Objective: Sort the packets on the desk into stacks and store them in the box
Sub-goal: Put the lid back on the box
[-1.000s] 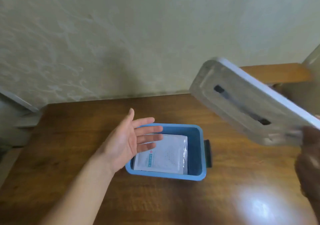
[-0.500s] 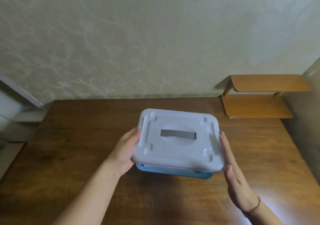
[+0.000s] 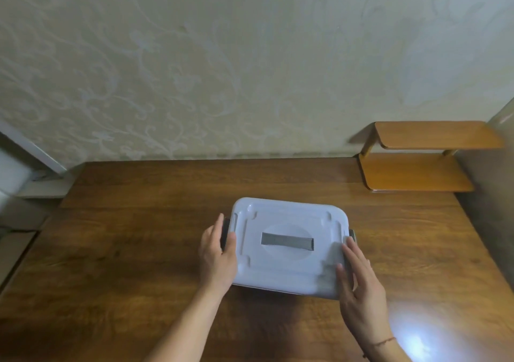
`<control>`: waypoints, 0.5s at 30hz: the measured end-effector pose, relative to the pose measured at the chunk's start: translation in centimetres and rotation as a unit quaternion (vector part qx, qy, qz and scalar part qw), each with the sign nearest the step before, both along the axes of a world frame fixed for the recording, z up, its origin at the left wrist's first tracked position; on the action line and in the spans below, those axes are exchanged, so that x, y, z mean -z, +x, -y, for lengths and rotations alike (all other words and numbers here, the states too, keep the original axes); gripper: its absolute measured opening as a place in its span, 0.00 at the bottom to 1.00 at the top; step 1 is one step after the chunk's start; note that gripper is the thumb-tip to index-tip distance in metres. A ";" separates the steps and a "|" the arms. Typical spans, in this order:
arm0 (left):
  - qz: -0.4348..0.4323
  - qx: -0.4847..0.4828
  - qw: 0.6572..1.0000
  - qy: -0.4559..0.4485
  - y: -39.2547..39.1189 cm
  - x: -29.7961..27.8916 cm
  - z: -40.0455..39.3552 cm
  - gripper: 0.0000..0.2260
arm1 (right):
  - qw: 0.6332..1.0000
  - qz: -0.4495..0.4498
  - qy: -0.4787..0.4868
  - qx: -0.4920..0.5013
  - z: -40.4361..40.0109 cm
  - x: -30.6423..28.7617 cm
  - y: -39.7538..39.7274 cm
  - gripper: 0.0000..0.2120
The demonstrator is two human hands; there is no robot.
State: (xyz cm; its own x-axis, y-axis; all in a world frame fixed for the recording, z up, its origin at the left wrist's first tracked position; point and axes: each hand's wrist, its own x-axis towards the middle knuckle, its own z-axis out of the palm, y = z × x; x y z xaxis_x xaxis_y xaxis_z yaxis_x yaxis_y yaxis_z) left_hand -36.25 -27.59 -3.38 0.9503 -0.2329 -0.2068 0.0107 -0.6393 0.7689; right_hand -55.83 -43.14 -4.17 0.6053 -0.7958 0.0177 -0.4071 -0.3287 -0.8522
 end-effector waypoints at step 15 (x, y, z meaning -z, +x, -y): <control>-0.200 -0.054 0.974 -0.096 2.1 -0.8 0.1 0.09 | 0.916 0.015 0.392 0.088 4.5 0.4 1.5 0.23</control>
State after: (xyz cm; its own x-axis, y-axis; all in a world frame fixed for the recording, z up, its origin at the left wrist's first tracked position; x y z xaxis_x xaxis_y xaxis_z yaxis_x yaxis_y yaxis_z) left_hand -34.10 -27.73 -2.57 0.8231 -0.2074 -0.5286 0.3933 -0.4632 0.7942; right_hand -54.33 -47.63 -4.53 0.4745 -0.6563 -0.5865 -0.3680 0.4574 -0.8095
